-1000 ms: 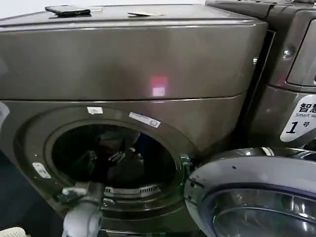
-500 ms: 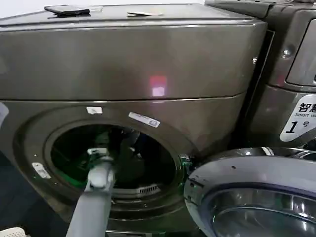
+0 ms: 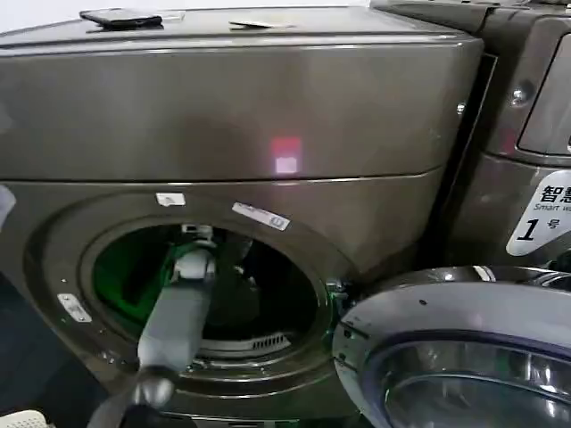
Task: Grasp the clothes from the dryer.
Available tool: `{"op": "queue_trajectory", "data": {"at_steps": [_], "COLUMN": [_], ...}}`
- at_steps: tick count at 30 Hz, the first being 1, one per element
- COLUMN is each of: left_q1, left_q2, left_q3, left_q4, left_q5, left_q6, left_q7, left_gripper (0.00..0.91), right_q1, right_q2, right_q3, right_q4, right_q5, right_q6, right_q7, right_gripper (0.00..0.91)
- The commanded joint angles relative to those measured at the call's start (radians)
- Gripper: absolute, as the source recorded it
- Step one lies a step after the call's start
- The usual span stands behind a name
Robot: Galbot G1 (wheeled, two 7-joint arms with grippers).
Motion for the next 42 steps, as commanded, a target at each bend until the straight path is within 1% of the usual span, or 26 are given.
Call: {"op": "queue_trajectory", "data": {"at_steps": [1, 7, 10, 14, 16, 21, 26, 35, 39, 40, 41, 42], "left_q1": [-0.202, -0.228, -0.251, -0.268, -0.272, -0.271, -0.250, -0.222, -0.212, -0.212, -0.212, -0.213], "left_q2": [0.010, 0.015, 0.027, 0.036, 0.035, 0.028, 0.013, -0.009, -0.008, -0.006, -0.004, -0.004], "left_q3": [0.283, 0.310, 0.316, 0.342, 0.351, 0.371, 0.372, 0.370, 0.371, 0.370, 0.369, 0.367], "left_q4": [0.310, 0.360, 0.378, 0.387, 0.388, 0.401, 0.388, 0.392, 0.399, 0.401, 0.401, 0.401], "left_q5": [0.348, 0.558, 0.612, 0.711, 0.773, 0.812, 0.847, 0.794, 0.784, 0.781, 0.770, 0.765], "left_q6": [-0.110, -0.133, -0.124, -0.097, -0.097, -0.060, 0.007, 0.041, 0.039, 0.038, 0.036, 0.032], "left_q7": [0.374, 0.446, 0.477, 0.460, 0.466, 0.426, 0.356, 0.347, 0.366, 0.370, 0.381, 0.389], "left_gripper": [0.907, 0.907, 0.907, 0.907, 0.907, 0.907, 0.907, 0.907, 0.907, 0.865, 0.694, 0.455], "right_q1": [0.002, 0.009, 0.011, 0.014, 0.013, 0.012, 0.014, 0.020, 0.024, 0.025, 0.027, 0.029], "right_q2": [0.004, 0.016, 0.021, 0.026, 0.027, 0.029, 0.031, 0.038, 0.037, 0.037, 0.036, 0.036], "right_q3": [-0.002, -0.015, -0.019, -0.025, -0.025, -0.023, -0.022, -0.032, -0.038, -0.040, -0.042, -0.045], "right_q4": [-0.001, 0.005, 0.012, 0.018, 0.019, 0.021, 0.022, 0.018, 0.020, 0.020, 0.021, 0.022], "right_q5": [0.000, -0.002, -0.001, -0.001, -0.002, -0.002, -0.003, -0.023, -0.026, -0.026, -0.027, -0.027], "right_q6": [0.001, 0.002, 0.002, 0.002, 0.002, 0.002, 0.002, 0.008, 0.009, 0.009, 0.009, 0.009], "right_q7": [-0.001, -0.001, -0.002, -0.001, -0.001, -0.002, -0.004, -0.011, -0.011, -0.011, -0.011, -0.010], "right_gripper": [0.907, 0.907, 0.907, 0.907, 0.907, 0.907, 0.907, 0.907, 0.907, 0.907, 0.907, 0.907]}}
